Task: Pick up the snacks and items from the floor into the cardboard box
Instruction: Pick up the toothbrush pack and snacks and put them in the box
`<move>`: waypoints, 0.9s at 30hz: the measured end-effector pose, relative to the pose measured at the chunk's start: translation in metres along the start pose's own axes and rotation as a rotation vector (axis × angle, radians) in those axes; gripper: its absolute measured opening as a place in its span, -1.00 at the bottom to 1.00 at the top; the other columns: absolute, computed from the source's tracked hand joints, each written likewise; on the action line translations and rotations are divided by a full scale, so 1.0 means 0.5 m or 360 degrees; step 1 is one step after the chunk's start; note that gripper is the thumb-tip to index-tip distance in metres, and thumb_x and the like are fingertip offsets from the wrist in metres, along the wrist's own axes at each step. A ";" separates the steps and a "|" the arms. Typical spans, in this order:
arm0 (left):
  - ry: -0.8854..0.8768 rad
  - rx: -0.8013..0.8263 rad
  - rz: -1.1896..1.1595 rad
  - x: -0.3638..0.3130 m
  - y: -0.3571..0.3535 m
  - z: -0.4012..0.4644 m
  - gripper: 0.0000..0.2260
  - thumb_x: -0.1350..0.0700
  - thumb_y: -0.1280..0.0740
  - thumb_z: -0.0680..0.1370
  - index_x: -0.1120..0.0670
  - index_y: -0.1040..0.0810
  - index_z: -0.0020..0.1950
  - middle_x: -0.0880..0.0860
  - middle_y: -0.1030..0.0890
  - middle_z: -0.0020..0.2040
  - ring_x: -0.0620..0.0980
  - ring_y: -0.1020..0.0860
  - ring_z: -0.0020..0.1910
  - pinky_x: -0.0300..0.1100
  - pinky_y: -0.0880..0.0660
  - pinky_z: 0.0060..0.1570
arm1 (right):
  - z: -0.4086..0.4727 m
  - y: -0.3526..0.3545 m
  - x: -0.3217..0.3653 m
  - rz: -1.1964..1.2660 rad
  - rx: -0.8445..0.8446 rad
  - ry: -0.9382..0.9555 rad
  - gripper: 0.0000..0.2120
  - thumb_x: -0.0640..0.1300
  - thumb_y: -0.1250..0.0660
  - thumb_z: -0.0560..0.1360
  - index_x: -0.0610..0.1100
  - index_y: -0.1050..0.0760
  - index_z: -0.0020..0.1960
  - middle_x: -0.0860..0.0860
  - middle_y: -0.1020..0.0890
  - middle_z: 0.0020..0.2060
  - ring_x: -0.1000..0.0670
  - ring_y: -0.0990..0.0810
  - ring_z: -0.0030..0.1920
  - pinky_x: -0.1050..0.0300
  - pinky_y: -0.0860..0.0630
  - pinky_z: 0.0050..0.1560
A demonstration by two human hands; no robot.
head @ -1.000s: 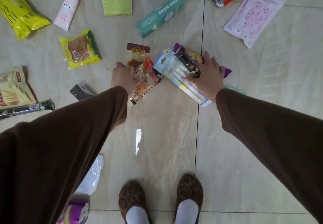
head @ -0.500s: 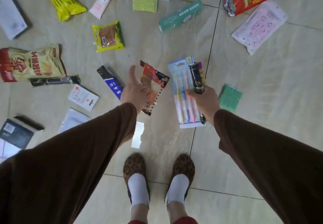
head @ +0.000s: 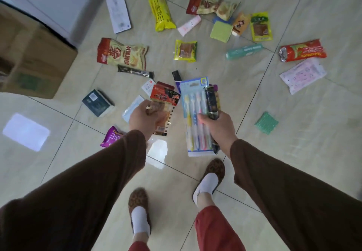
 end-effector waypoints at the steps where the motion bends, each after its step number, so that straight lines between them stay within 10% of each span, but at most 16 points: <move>1: 0.0005 -0.0015 -0.0043 0.016 0.037 -0.012 -0.81 0.11 -0.42 0.55 0.03 -0.60 0.16 -0.03 -0.68 -0.08 -0.25 -0.57 -0.30 -0.46 -0.41 -0.46 | -0.023 -0.025 0.015 -0.0022 0.0015 0.0015 -0.80 0.06 -0.54 0.49 -0.03 -0.70 0.02 0.10 -0.76 -0.14 0.03 -0.74 -0.08 0.05 -0.65 0.02; 11: 0.0136 -0.0096 -0.0148 0.280 0.448 -0.112 -0.73 0.12 -0.34 0.60 -0.02 -0.54 0.30 0.03 -0.68 0.07 0.06 -0.69 -0.11 -0.09 -0.67 -0.18 | -0.285 -0.380 0.138 -0.0096 0.0054 0.0162 -0.75 0.01 -0.56 0.48 -0.09 -0.72 0.09 0.06 -0.77 -0.08 0.04 -0.73 -0.07 0.12 -0.62 0.03; 27: 0.0330 -0.0239 -0.0287 0.492 0.892 -0.001 -0.83 0.19 -0.29 0.61 -0.08 -0.51 0.09 -0.05 -0.64 -0.10 0.01 -0.70 -0.26 -0.13 -0.65 -0.33 | -0.388 -0.834 0.383 -0.0271 0.0211 0.0202 -0.78 0.10 -0.53 0.50 0.06 -0.54 -0.19 0.06 -0.69 -0.16 0.03 -0.66 -0.12 0.12 -0.57 -0.15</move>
Point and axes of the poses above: each hand's wrist, its own z-axis towards the middle knuckle, its own y-axis out of the back of the hand, x = y × z, the point moved 6 cm from there along z, towards the middle knuckle
